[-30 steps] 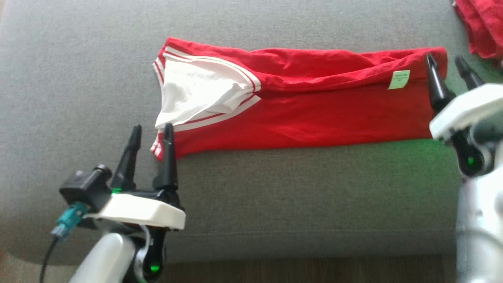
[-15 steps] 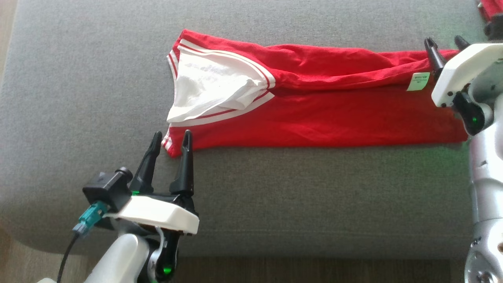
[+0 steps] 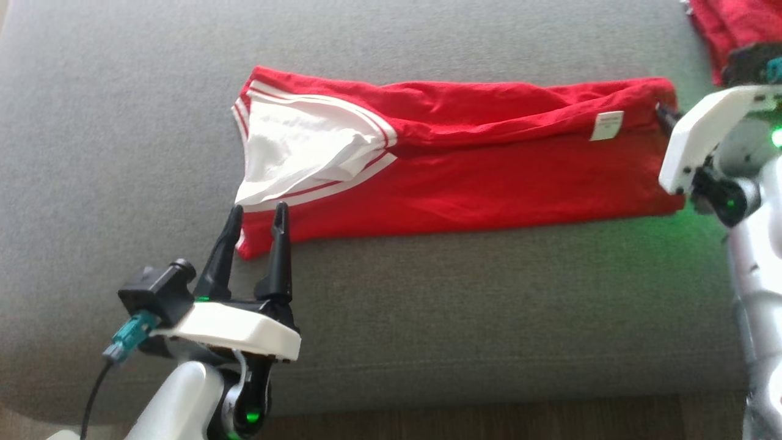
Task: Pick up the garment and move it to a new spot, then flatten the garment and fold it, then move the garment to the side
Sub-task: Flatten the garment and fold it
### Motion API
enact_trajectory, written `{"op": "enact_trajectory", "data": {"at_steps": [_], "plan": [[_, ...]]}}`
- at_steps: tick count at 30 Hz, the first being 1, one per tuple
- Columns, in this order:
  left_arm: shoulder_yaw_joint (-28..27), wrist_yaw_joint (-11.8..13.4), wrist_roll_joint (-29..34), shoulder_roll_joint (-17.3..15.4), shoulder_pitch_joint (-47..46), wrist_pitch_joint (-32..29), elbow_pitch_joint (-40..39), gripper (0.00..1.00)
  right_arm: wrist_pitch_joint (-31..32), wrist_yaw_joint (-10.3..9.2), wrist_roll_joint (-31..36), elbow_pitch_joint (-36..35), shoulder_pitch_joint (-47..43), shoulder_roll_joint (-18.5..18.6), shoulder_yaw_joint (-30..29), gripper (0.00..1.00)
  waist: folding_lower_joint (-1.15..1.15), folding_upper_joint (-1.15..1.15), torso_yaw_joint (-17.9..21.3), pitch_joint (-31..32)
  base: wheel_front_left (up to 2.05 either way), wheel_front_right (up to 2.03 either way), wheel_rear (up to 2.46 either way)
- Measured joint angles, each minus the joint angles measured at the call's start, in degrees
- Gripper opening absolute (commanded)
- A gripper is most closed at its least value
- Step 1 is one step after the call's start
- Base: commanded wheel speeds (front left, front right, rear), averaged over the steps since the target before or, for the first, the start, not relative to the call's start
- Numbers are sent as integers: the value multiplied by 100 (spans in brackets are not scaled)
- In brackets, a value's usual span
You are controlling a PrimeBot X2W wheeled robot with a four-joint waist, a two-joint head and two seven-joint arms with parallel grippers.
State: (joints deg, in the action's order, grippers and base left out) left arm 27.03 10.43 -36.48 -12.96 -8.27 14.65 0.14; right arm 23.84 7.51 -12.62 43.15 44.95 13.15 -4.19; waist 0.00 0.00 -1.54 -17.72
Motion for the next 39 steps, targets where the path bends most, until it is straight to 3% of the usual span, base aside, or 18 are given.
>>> {"op": "enact_trajectory", "data": {"at_steps": [6, 12, 20, 29, 39], "plan": [[-20, -42, 0, 5, 95, 0, 15, 100, 492, 0, -740, -682, -664, 308, 425, 0, 0, 0, 173, 125, 0, 0, 0], [-37, -44, 1, 4, 182, 0, 15, 100, 381, 0, -943, -1324, -708, 424, 426, 0, 0, 0, 294, 152, 0, 0, 0], [32, -122, 63, 43, 41, -1, 24, 100, 533, 0, -586, -829, -32, 243, 398, 0, 0, 0, 62, 43, 0, 0, 0], [91, -207, 60, 281, -44, -1, 187, 100, 901, 0, 63, 82, 740, 476, 659, 0, 0, 0, -481, -220, 0, 0, 0], [-196, -344, 52, 433, -35, 0, 297, 100, 1148, 0, -511, -315, 380, 756, 1322, 0, 0, 0, -231, -191, 0, 0, 0]]}}
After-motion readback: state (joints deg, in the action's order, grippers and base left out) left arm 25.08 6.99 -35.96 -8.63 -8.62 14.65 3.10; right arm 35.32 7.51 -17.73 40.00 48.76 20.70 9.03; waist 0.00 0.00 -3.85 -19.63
